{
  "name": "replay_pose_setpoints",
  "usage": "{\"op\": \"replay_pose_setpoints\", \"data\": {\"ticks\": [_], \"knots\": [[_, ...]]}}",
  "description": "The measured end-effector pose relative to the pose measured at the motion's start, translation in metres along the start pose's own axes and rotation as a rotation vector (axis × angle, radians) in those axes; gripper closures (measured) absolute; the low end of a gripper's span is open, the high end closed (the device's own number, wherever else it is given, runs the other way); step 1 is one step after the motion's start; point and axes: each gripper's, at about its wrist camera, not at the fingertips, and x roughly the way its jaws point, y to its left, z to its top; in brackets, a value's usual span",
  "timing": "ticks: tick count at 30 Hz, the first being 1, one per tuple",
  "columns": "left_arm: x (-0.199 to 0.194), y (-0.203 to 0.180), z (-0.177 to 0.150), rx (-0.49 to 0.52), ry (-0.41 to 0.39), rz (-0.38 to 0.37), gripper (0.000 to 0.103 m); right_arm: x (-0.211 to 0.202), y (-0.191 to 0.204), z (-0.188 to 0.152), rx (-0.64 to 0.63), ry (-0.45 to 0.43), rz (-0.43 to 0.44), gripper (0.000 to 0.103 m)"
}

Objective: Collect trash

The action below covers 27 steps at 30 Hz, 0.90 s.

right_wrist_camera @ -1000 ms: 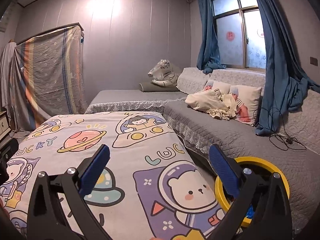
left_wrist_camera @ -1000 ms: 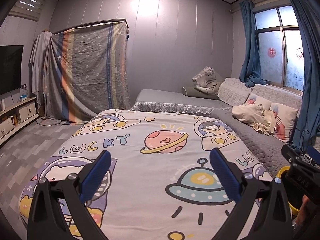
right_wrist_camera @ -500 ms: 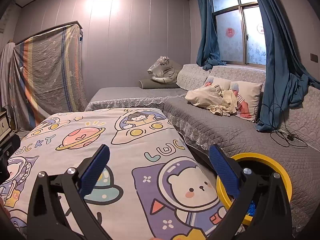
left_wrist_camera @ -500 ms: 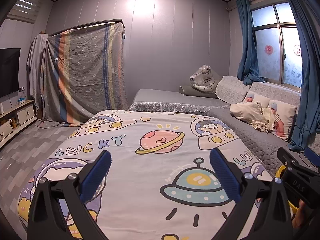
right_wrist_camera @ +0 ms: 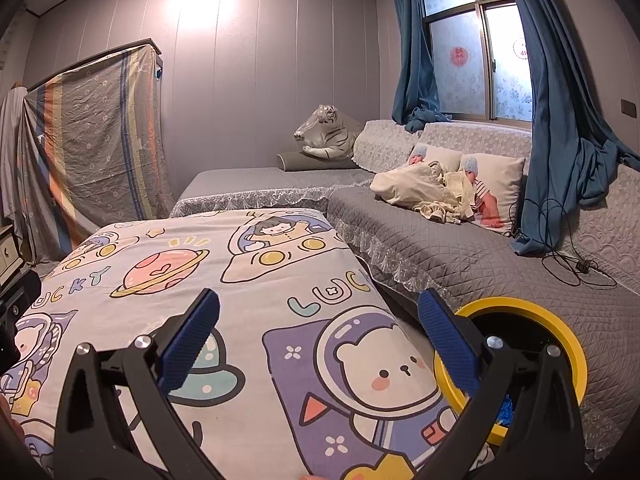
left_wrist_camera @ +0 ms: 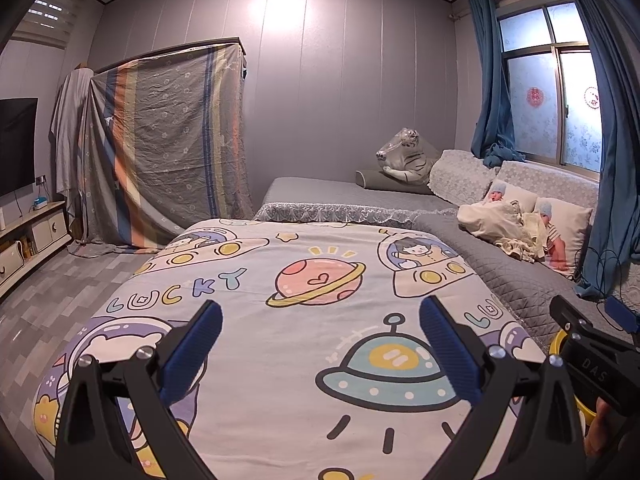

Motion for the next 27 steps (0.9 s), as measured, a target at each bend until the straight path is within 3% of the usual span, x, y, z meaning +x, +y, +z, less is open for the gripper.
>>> {"op": "replay_pose_setpoints", "data": {"ticks": [27], "knots": [[0.0012,-0.0013,-0.0042,0.002,0.015,-0.007,0.008,0.0045,-0.0031,-0.0035,0.004,0.025,0.009,0.008]]}}
